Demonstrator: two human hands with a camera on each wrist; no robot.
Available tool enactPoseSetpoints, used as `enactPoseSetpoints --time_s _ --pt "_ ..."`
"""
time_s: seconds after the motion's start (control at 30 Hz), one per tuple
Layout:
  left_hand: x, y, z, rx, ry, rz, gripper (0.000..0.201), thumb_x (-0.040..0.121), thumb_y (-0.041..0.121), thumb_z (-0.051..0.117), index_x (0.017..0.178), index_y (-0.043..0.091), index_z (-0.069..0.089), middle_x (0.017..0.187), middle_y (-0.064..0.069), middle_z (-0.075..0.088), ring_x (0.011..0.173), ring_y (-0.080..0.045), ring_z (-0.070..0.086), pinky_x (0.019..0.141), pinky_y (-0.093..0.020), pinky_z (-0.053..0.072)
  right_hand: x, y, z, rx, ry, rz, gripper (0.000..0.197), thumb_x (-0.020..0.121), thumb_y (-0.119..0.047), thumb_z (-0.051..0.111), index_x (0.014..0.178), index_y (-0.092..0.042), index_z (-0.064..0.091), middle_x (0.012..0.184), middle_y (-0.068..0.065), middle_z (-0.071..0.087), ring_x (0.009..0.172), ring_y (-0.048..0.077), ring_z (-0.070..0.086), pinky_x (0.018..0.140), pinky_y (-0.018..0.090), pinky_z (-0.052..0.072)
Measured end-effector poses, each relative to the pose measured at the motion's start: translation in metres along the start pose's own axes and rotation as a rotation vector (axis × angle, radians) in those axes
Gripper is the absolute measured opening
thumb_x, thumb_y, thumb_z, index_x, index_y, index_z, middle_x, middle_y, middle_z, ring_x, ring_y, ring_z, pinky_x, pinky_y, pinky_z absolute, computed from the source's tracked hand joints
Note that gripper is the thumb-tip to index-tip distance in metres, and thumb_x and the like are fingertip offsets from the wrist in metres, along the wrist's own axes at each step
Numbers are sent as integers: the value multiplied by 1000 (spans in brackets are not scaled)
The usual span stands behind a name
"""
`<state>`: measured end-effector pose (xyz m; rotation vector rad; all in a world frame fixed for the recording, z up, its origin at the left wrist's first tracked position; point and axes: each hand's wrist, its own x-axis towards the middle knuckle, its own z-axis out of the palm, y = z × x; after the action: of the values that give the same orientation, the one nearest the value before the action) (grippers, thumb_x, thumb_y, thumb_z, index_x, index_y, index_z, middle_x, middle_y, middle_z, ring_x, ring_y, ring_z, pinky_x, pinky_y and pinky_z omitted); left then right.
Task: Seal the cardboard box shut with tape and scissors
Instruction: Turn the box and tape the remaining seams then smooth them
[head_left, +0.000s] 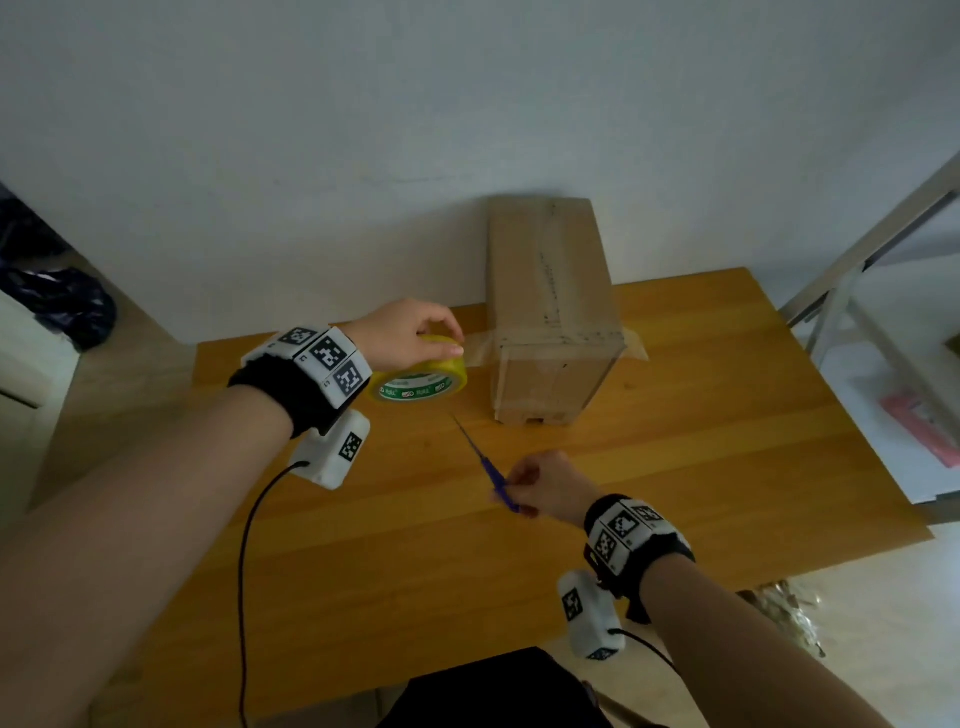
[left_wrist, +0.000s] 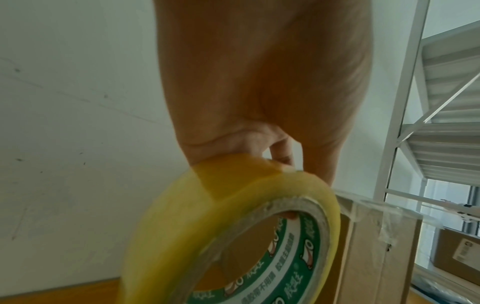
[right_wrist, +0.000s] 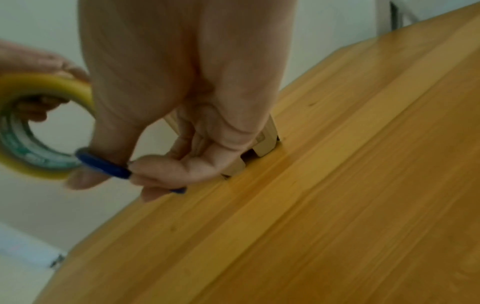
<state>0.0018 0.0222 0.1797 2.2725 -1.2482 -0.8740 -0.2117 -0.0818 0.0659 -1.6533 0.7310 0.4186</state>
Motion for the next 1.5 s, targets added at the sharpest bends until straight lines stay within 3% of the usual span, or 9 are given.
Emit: enactPoseSetpoints --time_s 0.13,0.23,0.33,0.43,0.5,0.73,0.93,1.33,1.5 --pt "0 5 -6 32 7 17 23 88 35 58 107 22 62 109 3 57 114 -21 51 95 -38 41 -15 -14 -7 172 28 -5 25 81 -25 75 85 -6 60 83 7 67 70 16 64 68 26 55" --pt "-1 8 -7 44 -9 27 26 89 33 57 110 19 62 124 1 56 120 -20 47 99 -38 36 -22 -19 -9 314 -12 -72 24 85 -29 69 94 -8 64 89 6 65 77 19 62 79 33 57" --pt "0 9 -8 48 -13 35 24 89 34 56 109 20 61 126 0 56 121 -21 47 100 -38 36 -27 -24 -10 417 -44 -115 31 86 -32 65 101 -5 63 96 11 61 77 20 61 87 41 55" --pt "2 10 -9 53 -15 38 25 89 32 56 109 18 61 127 -2 56 122 -23 47 102 -40 37 -32 -27 -7 497 -77 -143 48 75 -42 67 101 -2 61 97 12 58 74 18 61 90 42 53" --pt "3 11 -8 58 -17 34 23 89 33 57 108 20 61 129 -2 55 123 -24 47 104 -43 37 -34 -30 -4 526 -100 -153 49 72 -45 66 98 -4 60 95 11 57 72 17 60 91 42 52" --pt "5 12 -6 63 -12 21 23 88 33 58 106 19 62 128 -2 55 122 -24 47 97 -35 36 -25 -44 3 528 -54 -155 53 69 -52 64 94 -5 61 88 8 59 74 18 58 86 38 53" --pt "5 15 -5 70 -6 13 28 88 32 59 110 15 62 124 -3 57 115 -23 50 86 -28 34 -16 -46 7 505 11 -198 36 88 -39 60 93 -4 62 84 7 60 68 16 57 72 31 54" --pt "14 6 -3 90 -4 -11 27 85 36 61 104 17 63 118 -2 60 110 -21 54 91 -34 41 -13 -44 5 368 166 -227 27 88 -35 63 82 -8 64 70 2 61 52 9 47 51 21 41" --pt "18 4 4 113 37 -8 26 86 34 61 105 17 63 123 0 58 114 -20 51 87 -29 34 -16 -45 0 320 227 -247 24 89 -30 64 81 -8 64 66 0 58 46 6 43 46 19 39"
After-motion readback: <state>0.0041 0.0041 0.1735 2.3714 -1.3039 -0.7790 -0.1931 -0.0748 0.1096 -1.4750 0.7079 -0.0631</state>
